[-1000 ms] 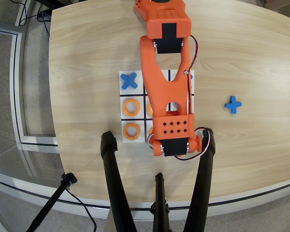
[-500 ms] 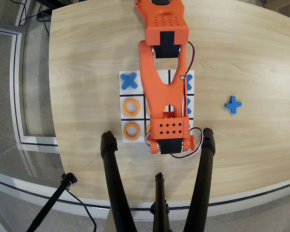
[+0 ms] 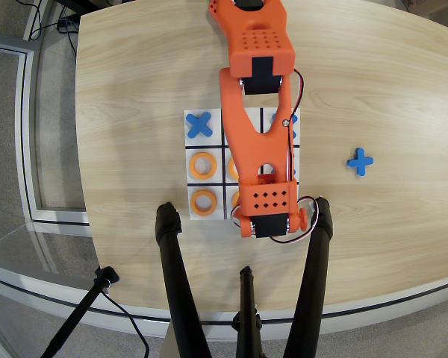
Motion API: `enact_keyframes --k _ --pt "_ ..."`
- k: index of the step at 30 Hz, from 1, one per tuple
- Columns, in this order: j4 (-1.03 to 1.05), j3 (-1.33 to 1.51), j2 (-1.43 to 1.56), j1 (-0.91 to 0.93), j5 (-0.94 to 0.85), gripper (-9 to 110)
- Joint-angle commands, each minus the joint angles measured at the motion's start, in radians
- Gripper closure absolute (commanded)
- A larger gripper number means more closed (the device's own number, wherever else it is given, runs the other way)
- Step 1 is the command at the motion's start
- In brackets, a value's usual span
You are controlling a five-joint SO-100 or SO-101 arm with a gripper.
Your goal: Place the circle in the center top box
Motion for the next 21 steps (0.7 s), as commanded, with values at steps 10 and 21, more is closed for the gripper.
enact_keyframes --k 10,21 --pt "-0.005 -0.077 -0.028 0.002 0.0 102" --pt "-0.003 -0.08 -0.029 0.026 -0.006 102"
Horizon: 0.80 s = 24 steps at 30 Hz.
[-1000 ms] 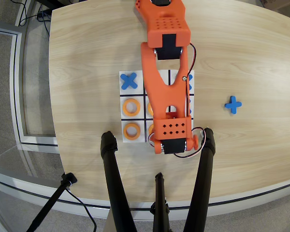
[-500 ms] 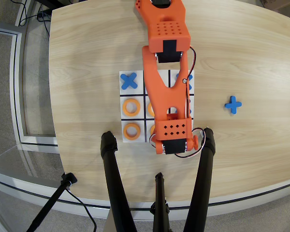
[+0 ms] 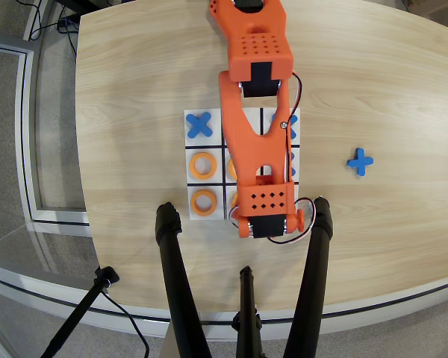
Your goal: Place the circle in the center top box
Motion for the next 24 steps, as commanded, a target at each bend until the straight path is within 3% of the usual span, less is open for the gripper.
enact_keyframes --k 1,24 --pt "-0.003 -0.044 0.003 0.017 -0.008 102" --pt "0.054 -0.081 0.031 0.0 0.021 93"
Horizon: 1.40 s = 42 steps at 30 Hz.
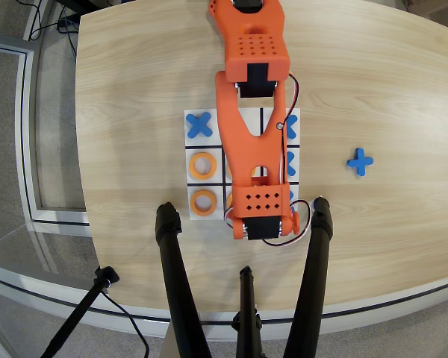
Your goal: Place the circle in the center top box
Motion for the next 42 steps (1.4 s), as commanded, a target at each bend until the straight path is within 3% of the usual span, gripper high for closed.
enact_keyframes --k 1,18,22,32,38,42 --pt "0.018 -0.046 0.043 -0.017 0.006 93" --pt "0.232 0.072 0.523 0.048 0.009 93" --pt "0.158 0.387 0.801 0.091 -0.011 93" --pt "-0.262 1.491 1.595 0.069 -0.156 93" --pt "-0.299 1.965 2.094 -0.012 -0.255 93" --pt "-0.212 2.168 2.353 -0.051 -0.311 93"
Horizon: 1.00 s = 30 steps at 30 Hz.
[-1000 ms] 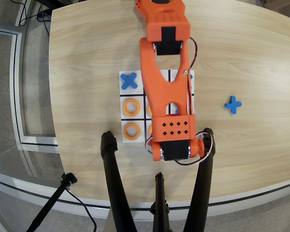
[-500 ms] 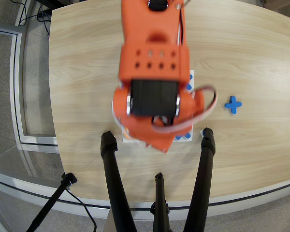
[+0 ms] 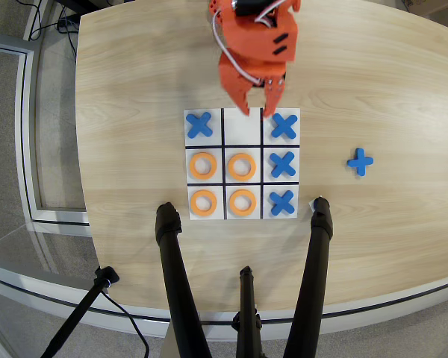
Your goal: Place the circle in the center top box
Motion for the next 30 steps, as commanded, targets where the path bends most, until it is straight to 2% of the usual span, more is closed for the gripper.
enact_keyframes --k 1,10,14,19,26,30 --pt "0.054 0.144 0.221 -0.017 -0.041 93" --pt "0.077 0.459 0.486 -0.035 -0.087 95" --pt "0.147 0.459 0.488 -0.02 -0.091 102" --pt "0.256 0.46 0.472 0.061 -0.123 102" --pt "0.241 0.46 0.488 0.327 -0.124 102" --pt "0.245 0.46 0.494 0.565 -0.117 101"
